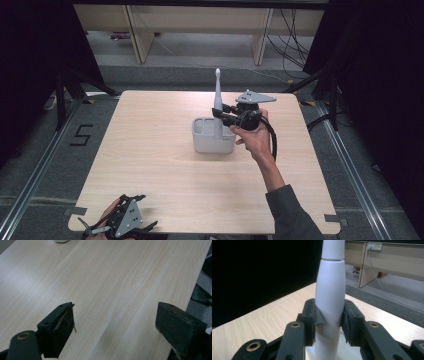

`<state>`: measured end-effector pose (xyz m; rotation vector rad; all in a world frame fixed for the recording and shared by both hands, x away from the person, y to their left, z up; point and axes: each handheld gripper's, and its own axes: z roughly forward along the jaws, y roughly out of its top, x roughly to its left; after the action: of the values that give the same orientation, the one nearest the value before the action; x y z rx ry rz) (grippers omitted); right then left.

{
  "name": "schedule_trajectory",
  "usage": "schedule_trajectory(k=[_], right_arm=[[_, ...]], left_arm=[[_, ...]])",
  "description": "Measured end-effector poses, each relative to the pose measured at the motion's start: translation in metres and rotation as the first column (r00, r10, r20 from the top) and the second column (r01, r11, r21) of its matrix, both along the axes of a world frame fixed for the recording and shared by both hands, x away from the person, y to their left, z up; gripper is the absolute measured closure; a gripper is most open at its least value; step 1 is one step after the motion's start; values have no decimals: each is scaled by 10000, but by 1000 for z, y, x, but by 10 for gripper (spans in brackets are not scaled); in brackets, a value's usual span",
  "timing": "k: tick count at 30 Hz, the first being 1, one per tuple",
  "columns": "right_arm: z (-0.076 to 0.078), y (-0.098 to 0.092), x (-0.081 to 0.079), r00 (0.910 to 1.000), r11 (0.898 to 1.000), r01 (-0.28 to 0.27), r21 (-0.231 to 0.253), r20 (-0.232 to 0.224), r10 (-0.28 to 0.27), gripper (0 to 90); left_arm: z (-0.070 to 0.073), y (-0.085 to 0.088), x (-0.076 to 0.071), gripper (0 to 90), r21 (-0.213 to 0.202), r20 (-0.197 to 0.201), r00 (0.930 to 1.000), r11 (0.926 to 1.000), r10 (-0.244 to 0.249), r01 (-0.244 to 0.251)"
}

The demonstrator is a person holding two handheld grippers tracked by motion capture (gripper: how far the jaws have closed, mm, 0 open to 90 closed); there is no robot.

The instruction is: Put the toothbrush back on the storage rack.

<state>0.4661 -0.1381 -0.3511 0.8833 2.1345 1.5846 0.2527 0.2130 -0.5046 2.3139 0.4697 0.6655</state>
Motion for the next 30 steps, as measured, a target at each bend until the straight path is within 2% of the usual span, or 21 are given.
schedule_trajectory(k=[3,4,6,9,10,14,15,16,18,19,20,23,24,27,28,29,30], right_arm=[[0,3,3,9999,9999,106,-15,-78,-107,670],[0,3,6,9998,9999,124,-120,129,-123,670],[-1,5,8,9998,10000,47,-62,174,-46,670],[-2,8,13,9991,9992,378,-111,199,-376,670],[-3,8,16,9987,9991,376,-206,347,-369,670],[-9,11,22,9983,9982,565,-181,158,-562,670],[-11,10,25,9982,9983,502,-286,335,-492,670],[-12,11,25,9979,9978,642,-173,119,-640,670],[-15,12,27,9972,9970,750,-175,51,-749,670],[-17,13,28,9968,9970,775,-75,212,-773,670],[-17,12,30,9964,9965,772,-311,366,-760,670],[-21,14,32,9974,9971,700,-308,201,-694,670],[-22,15,33,9967,9964,758,-393,323,-745,670],[-25,16,34,9966,9960,793,-407,256,-782,669],[-29,17,34,9975,9967,709,-385,75,-706,669],[-31,17,35,9965,9954,819,-498,211,-810,669],[-34,17,35,9968,9953,798,-550,24,-798,670]], left_arm=[[0,1,1,149,110,-102,9999,9999,-100,101],[-1,0,0,150,95,46,10000,10000,12,-12],[-1,0,0,150,91,45,10000,10000,-8,8],[0,0,0,150,54,-8,10000,10000,-20,20],[0,0,0,150,75,-13,10000,10000,-64,64],[-1,0,0,150,95,18,10000,10000,-10,10],[0,0,0,149,94,11,10000,10000,-20,20],[0,0,0,149,94,11,10000,10000,-20,20],[0,0,0,149,155,-36,10000,9999,-48,49],[0,0,0,149,145,-38,10000,9999,-42,43],[0,0,0,150,145,-38,10000,9999,-42,43],[-1,0,0,149,99,17,10000,9999,-31,31],[-1,0,0,150,99,17,10000,9999,-31,31],[0,0,0,150,104,-19,10000,9999,-57,57],[0,0,0,150,153,-39,10000,9999,-43,43],[-1,0,0,149,112,45,10000,9999,5,-6],[-1,0,0,149,112,45,10000,9999,5,-6]])
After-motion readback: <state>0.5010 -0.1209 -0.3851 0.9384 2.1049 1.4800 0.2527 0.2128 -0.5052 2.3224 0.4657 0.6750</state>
